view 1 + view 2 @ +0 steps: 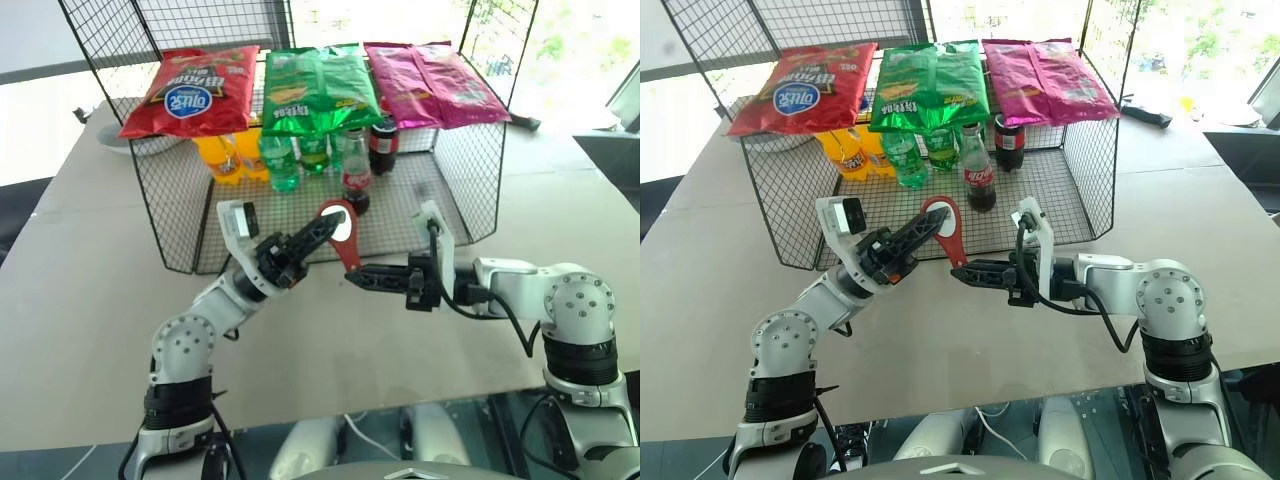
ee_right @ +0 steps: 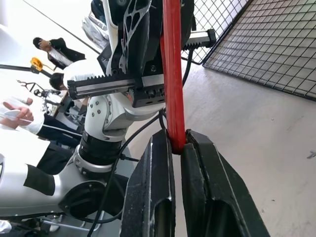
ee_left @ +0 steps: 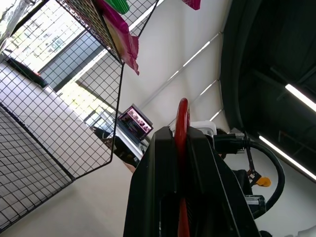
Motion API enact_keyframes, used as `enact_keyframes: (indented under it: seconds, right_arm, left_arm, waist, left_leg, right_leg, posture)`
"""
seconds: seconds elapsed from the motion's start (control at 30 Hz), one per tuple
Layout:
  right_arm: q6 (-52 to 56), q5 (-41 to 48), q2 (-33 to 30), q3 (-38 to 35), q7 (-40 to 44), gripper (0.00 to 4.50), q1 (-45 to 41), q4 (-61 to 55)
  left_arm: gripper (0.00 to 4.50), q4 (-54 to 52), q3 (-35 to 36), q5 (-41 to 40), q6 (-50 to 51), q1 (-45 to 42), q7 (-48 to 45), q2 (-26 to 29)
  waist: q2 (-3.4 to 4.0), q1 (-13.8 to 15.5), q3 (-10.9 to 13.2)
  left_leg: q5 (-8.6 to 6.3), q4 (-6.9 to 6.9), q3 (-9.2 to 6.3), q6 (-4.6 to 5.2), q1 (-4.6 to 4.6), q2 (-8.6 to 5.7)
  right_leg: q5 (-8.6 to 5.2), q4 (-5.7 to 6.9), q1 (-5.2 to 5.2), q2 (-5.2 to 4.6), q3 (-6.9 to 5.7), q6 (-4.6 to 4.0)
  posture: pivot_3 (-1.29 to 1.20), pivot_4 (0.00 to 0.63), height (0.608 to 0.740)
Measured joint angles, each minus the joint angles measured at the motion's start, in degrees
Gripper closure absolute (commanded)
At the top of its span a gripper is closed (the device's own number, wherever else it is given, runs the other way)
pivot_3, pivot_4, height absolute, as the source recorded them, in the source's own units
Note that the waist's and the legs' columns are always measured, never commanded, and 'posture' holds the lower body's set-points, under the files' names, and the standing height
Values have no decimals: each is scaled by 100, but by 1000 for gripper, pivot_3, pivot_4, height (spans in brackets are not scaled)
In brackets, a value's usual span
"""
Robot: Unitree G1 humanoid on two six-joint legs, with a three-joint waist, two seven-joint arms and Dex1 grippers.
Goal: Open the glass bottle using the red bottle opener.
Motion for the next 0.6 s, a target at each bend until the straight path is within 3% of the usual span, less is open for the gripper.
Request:
enact_keyframes:
  seconds: [0.07, 0.3, 0.6]
  right_arm:
    - [-41, 136, 91, 69, -17, 4500, 3, -8]
    - [-292, 278, 184, 222, -15, 4500, 1, -52]
    - [-485, 309, 63, 345, -26, 4500, 2, -58]
  left_arm:
    - [3622, 29, -43, 136, -3, -1, 9, 10]
    - [238, 76, -444, 400, 142, 1, 31, -57]
    - [238, 152, -427, 454, 65, -12, 68, -110]
  waist:
    - [0, -1, 0]
    - [0, 0, 0]
    - [0, -1, 0]
  left_leg:
    - [0, -1, 0, 0, 0, 0]
    - [0, -2, -1, 1, -1, -2]
    - [0, -3, 0, 1, -3, -1]
  right_leg:
    - [0, 0, 0, 0, 0, 0]
    - [0, -1, -2, 0, 1, 0]
    - [0, -1, -6, 0, 1, 0]
  posture:
    - [0, 150, 740]
    - [0, 150, 740]
    - [0, 150, 740]
